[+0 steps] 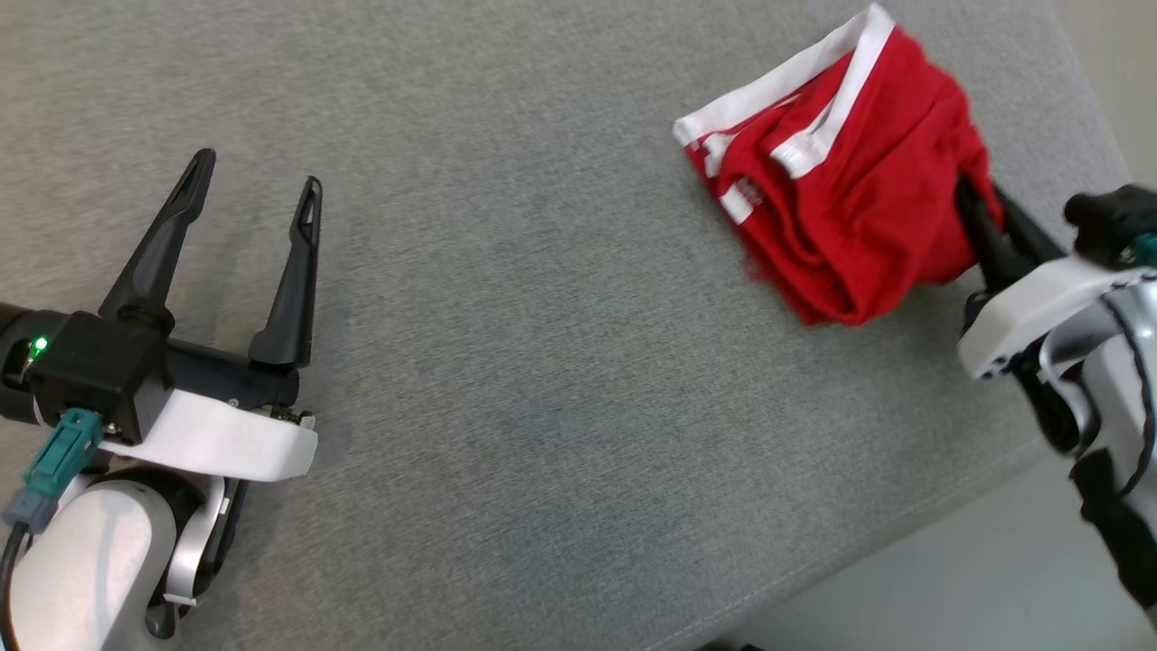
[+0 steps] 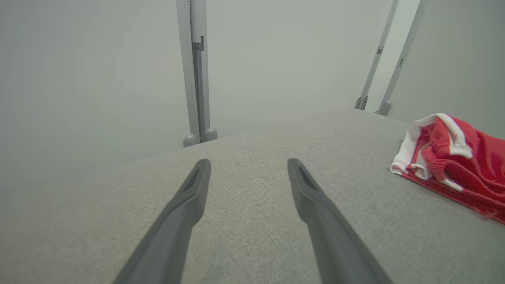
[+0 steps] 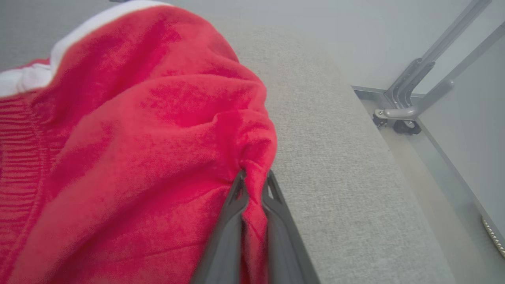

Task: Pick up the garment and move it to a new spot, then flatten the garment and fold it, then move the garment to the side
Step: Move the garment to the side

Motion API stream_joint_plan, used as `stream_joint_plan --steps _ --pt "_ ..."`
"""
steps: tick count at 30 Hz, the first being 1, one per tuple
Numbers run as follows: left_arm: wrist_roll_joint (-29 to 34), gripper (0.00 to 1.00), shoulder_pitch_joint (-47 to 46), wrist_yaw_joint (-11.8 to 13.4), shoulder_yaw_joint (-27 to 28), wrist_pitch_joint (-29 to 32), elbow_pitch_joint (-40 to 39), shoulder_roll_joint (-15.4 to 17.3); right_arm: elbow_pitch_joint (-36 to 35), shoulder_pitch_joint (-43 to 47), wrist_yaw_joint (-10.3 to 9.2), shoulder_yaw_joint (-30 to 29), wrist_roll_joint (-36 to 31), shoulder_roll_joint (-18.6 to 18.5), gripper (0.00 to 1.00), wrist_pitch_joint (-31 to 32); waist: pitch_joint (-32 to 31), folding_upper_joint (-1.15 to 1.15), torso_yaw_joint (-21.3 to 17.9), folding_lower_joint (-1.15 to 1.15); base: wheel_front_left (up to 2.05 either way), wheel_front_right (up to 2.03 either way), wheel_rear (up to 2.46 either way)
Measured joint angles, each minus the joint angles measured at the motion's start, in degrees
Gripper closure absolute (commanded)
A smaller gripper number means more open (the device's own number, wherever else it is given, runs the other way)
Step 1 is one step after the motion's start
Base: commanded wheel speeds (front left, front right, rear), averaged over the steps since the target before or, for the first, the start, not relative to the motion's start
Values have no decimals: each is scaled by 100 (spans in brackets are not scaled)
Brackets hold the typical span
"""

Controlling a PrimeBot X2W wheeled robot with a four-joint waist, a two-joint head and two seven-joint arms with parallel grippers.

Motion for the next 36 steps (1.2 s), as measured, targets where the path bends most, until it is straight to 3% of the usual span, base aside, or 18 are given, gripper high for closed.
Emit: stream_joint_plan --steps 6,17,18,20,21,29,36 --pt "157 0 -197 -34 -146 347 -269 145 904 -823 0 -114 119 -127 100 -315 285 0 -260 0 0 0 0" --pt "227 0 -348 -34 -209 528 -453 223 1993 -1373 0 -844 309 -381 100 -469 415 0 -35 0 0 0 0" --pt "226 0 -346 -33 -207 528 -457 234 2063 -1376 0 -907 330 -369 96 -470 414 0 -25 0 0 0 0" --pt "225 0 -332 -24 -208 528 -460 236 2109 -1377 0 -1032 283 -376 42 -470 402 0 -13 0 0 0 0" --pt "220 0 -326 -23 -211 527 -460 230 2123 -1378 0 -1100 272 -382 0 -471 391 0 -7 0 0 0 0" --pt "191 0 -313 -1 -296 404 -365 101 1837 -1089 0 -1794 -142 -398 0 -479 160 0 33 0 0 0 0" --pt "9 0 -103 57 -299 63 -54 -151 552 -286 -1 -2783 -660 -107 0 -493 -291 0 129 0 0 0 0"
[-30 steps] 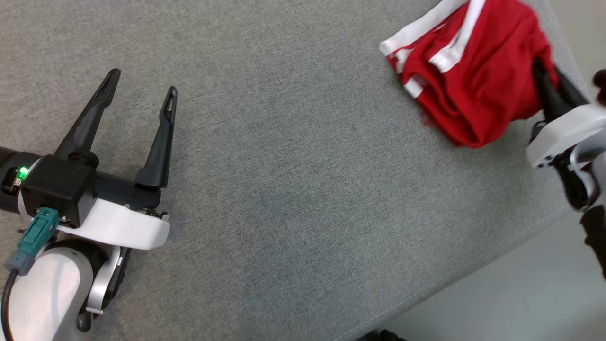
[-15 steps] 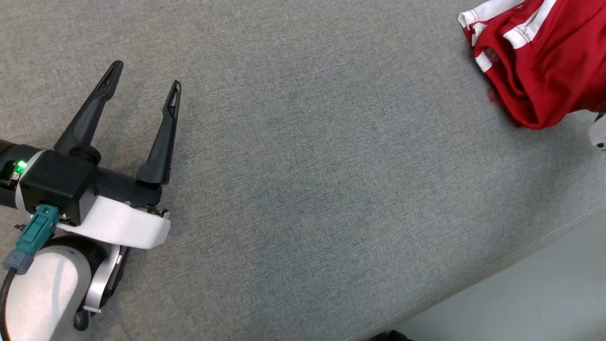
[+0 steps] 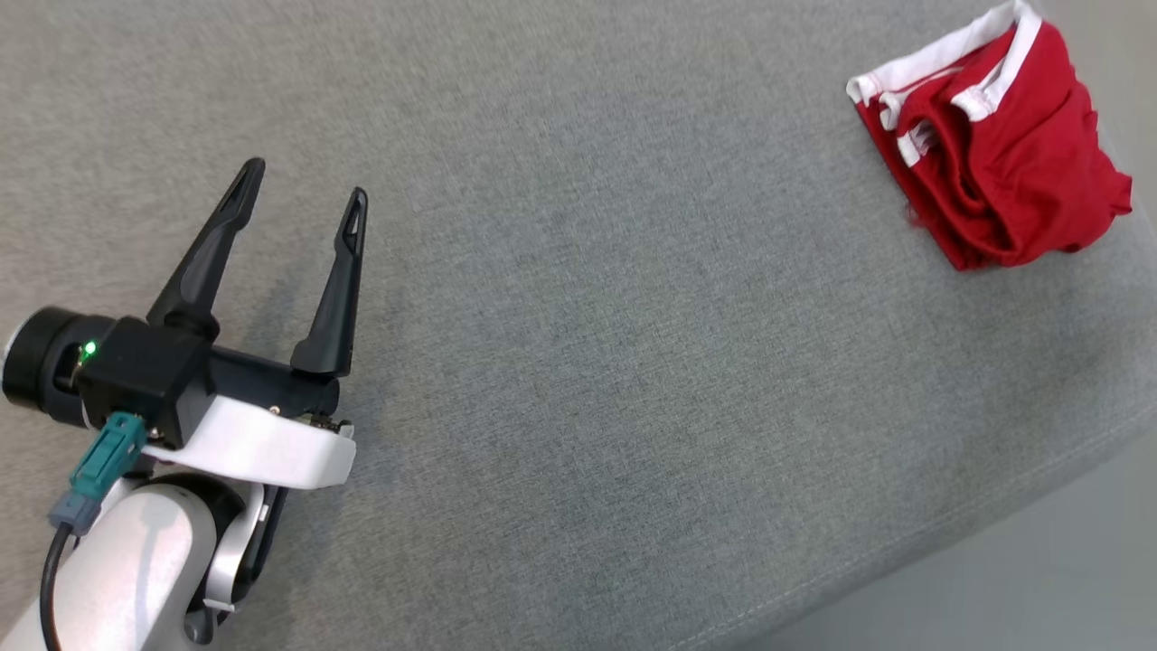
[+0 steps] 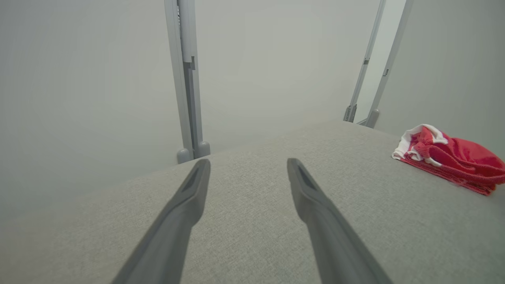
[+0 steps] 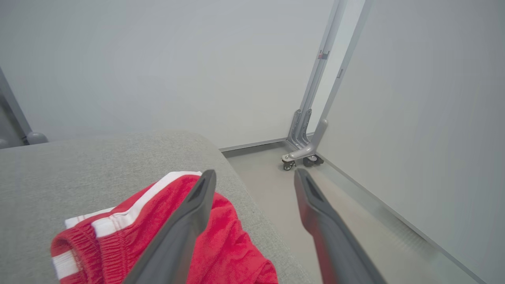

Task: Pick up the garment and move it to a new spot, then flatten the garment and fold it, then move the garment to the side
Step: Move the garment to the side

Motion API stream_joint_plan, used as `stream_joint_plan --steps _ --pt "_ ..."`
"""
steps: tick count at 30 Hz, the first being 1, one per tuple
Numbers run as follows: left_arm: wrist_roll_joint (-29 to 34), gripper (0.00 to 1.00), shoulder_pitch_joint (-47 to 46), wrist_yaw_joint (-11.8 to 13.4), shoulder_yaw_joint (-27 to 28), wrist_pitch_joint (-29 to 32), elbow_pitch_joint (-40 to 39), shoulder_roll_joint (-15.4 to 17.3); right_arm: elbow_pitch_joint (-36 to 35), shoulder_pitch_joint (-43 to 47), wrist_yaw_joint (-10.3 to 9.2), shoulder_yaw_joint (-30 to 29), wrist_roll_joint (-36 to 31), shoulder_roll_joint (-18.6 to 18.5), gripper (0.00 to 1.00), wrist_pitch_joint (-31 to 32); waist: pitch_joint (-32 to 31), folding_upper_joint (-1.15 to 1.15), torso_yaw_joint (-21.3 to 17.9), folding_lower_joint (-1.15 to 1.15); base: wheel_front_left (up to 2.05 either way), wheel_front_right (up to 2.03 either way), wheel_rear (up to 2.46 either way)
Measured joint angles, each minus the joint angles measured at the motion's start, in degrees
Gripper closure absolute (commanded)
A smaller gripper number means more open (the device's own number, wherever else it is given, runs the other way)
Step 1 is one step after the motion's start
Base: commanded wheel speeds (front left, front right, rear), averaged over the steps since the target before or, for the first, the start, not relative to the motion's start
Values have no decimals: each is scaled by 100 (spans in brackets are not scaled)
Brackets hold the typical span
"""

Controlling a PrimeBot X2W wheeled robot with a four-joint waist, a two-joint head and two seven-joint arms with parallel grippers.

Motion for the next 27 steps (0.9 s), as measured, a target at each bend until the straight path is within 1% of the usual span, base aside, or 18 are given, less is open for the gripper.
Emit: stream_joint_plan --steps 2,7,9,13,20,27 --pt "-75 0 92 47 31 -104 91 -67 -452 288 0 -224 -172 219 0 1 -160 0 47 0 0 0 0" --pt "-188 0 338 144 101 -360 298 -171 -1485 967 0 -492 -554 772 0 0 -552 0 230 0 0 0 0" --pt "-246 0 433 169 127 -448 367 -224 -1785 1235 0 -465 -701 1006 0 0 -697 0 335 0 0 0 0" --pt "-343 0 588 230 190 -630 493 -326 -2440 1662 0 -420 -928 1322 0 219 -931 0 637 0 0 0 0" --pt "-544 0 957 349 344 -854 624 -458 -3417 2341 1 -146 -1145 1600 0 659 -1349 0 1229 0 0 0 0" --pt "-675 0 1422 482 515 -948 668 -456 -3913 2882 0 75 -1178 1681 0 959 -1759 0 1639 0 0 0 0"
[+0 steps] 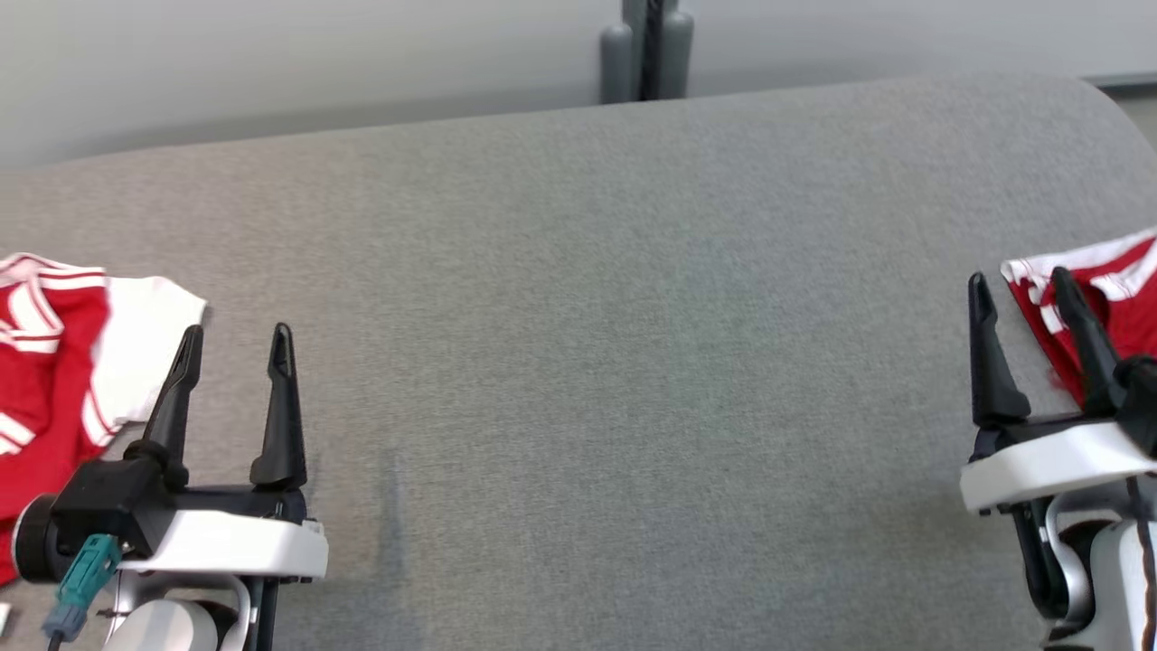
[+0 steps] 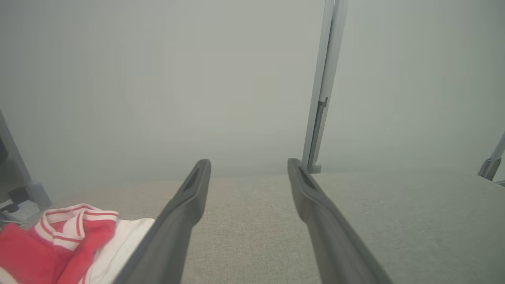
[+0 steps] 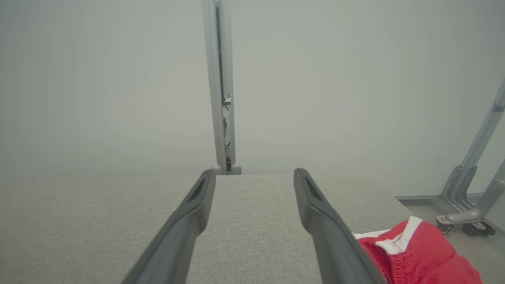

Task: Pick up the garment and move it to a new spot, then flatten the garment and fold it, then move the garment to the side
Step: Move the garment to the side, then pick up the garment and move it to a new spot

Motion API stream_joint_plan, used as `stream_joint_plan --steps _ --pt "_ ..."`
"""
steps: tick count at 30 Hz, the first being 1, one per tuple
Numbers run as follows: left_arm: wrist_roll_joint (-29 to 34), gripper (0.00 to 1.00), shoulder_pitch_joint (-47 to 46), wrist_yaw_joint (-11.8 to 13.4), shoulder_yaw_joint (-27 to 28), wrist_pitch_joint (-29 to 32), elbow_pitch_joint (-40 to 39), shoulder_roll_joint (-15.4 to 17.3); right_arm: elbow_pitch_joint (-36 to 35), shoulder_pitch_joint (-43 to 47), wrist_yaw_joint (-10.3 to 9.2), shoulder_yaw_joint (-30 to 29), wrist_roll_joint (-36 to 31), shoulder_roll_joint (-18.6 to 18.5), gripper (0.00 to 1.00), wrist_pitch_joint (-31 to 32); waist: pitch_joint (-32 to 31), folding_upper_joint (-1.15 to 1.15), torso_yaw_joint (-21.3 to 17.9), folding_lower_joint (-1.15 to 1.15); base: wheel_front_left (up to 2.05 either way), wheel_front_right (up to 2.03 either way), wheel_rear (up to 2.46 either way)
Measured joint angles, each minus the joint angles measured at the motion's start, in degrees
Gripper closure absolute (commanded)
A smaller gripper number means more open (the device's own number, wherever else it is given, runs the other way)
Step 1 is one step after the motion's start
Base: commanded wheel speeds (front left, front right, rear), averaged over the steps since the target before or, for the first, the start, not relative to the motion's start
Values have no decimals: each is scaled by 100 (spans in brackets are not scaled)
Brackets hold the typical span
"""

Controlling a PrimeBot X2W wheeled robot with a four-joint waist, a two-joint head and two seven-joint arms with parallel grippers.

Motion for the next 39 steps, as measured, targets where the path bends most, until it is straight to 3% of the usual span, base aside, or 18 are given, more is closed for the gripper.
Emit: stream_joint_plan --steps 11,26,39 --pt "-76 0 499 58 83 -38 -29 142 -552 728 0 165 -31 21 0 443 -563 0 403 0 0 0 0" --pt "-198 0 971 99 -27 170 -35 237 -918 1496 0 200 169 23 0 570 -1067 0 318 0 0 0 0" --pt "-214 0 1033 132 -90 280 -60 288 -1048 1635 0 130 232 22 0 632 -1093 0 293 0 0 0 0"
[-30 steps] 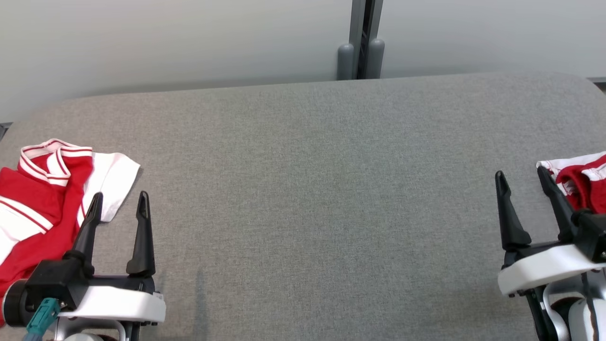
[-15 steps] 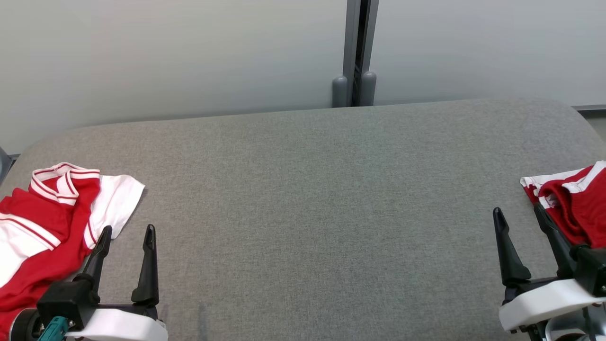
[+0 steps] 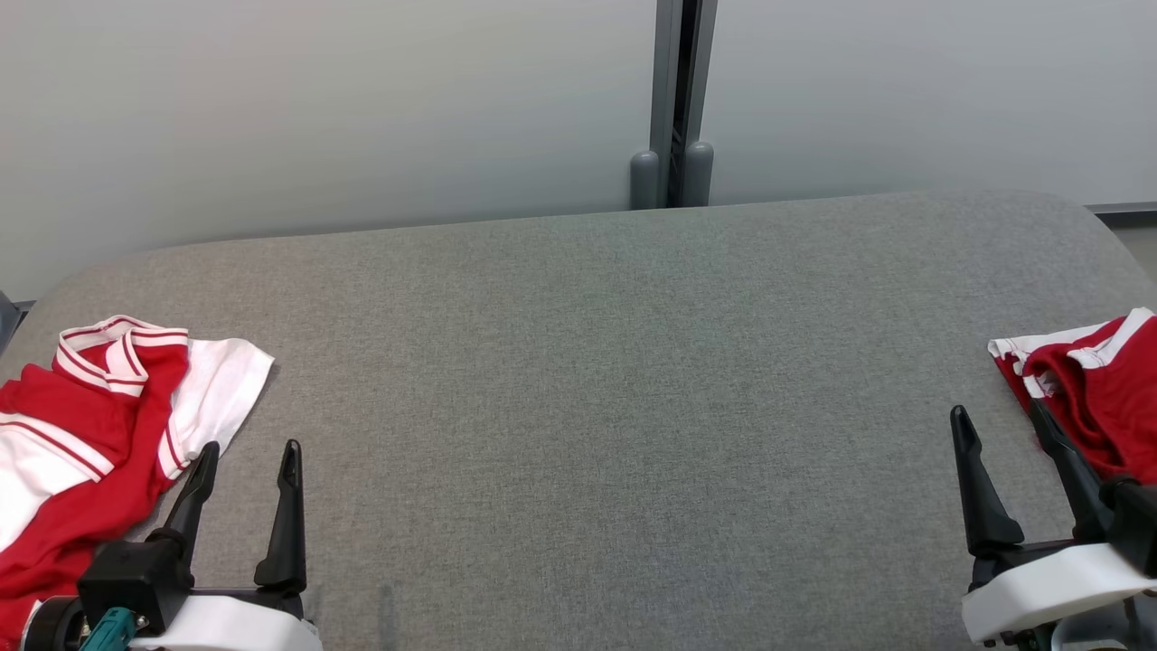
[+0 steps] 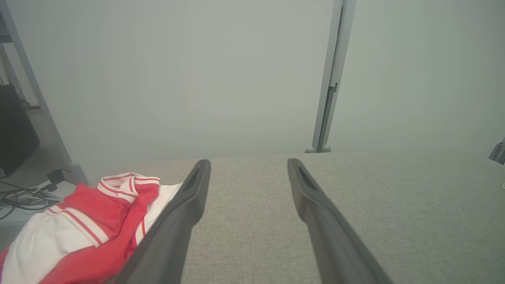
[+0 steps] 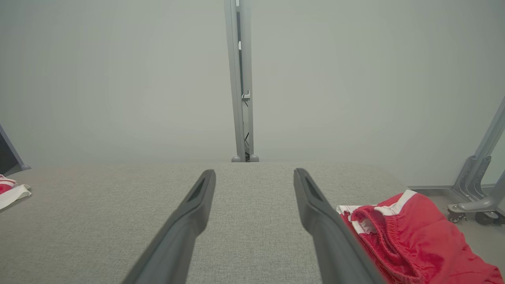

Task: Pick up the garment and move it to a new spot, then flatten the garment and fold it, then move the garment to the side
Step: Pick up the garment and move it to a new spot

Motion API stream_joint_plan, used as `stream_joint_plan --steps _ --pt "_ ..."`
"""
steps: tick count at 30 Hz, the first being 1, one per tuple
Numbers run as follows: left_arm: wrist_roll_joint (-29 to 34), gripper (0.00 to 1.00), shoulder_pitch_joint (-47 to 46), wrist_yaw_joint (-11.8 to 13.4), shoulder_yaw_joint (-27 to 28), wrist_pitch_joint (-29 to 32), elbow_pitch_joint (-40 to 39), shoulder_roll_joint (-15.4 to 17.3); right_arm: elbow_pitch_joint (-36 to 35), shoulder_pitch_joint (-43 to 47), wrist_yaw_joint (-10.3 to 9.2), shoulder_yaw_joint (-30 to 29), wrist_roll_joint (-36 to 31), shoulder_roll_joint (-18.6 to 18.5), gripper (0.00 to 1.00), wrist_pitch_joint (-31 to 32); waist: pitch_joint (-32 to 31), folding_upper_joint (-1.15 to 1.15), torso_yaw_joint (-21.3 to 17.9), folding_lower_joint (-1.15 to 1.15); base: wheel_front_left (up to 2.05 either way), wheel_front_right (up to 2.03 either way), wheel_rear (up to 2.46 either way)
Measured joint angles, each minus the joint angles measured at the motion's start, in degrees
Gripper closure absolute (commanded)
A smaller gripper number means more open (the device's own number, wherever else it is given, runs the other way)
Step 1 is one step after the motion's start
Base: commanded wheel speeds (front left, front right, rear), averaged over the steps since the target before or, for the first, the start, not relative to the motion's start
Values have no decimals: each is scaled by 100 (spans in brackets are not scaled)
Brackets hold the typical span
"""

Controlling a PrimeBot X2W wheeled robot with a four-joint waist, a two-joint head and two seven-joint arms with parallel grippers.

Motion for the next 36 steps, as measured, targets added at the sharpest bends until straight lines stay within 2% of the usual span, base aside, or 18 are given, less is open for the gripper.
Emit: stream_joint_plan --steps 23,29,36 --pt "-68 0 -91 -10 -45 -11 76 -42 37 40 0 7 82 0 0 15 -28 0 152 0 0 0 0" --pt "-130 0 -152 -33 4 -47 85 -33 19 35 0 186 83 1 0 -13 -1 0 460 0 0 0 0" --pt "-187 0 -251 -66 102 -176 111 -86 9 -64 0 437 119 0 0 -26 109 0 1099 0 0 0 0"
